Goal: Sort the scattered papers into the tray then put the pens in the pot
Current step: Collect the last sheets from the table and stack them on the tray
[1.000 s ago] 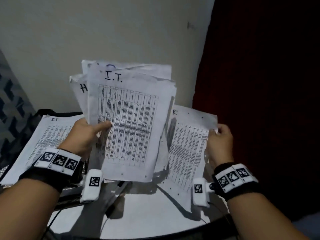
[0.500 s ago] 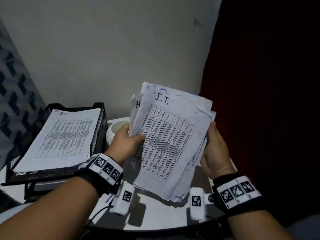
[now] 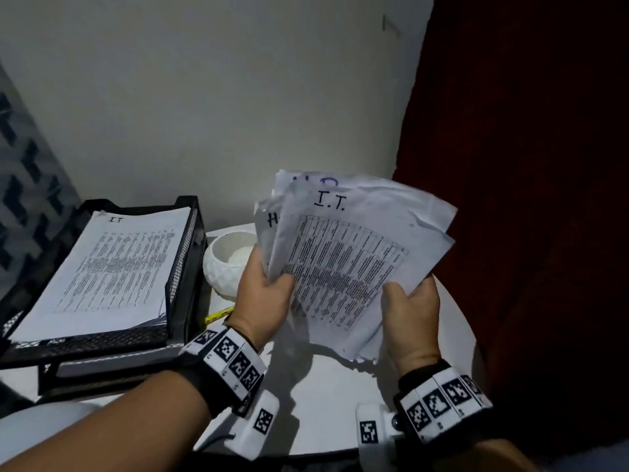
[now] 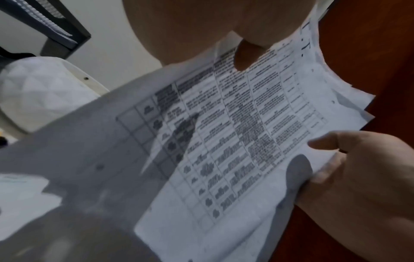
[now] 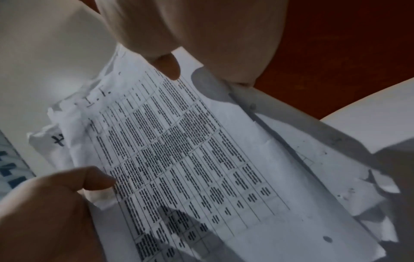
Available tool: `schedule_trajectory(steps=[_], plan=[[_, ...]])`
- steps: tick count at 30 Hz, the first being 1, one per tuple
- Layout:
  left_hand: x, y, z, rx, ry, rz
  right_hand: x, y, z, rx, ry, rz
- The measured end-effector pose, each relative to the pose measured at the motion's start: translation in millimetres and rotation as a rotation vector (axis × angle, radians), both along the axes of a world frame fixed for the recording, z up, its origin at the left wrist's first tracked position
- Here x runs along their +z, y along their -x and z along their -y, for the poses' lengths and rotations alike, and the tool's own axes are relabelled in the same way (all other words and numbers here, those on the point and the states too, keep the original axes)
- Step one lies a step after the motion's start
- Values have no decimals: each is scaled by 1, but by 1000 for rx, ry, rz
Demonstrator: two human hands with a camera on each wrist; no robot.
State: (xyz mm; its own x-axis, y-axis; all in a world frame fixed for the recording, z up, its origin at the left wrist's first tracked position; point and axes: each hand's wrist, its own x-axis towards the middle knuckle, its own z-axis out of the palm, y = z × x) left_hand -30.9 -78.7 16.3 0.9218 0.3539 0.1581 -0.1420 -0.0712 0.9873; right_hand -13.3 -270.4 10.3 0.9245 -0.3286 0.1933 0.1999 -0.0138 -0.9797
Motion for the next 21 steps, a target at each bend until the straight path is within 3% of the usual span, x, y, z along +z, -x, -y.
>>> schedule_trajectory(steps=[7,14,21], plan=[[-32,-1,-8,-104,-31,-129,-34,3,4,73,-114,-165],[-40,-1,-10,21,-16,39,-38,3,-8,148,-177,-167],[-75,4,-9,-52,-117,-257,-74,2,-9,99,-115,-387]])
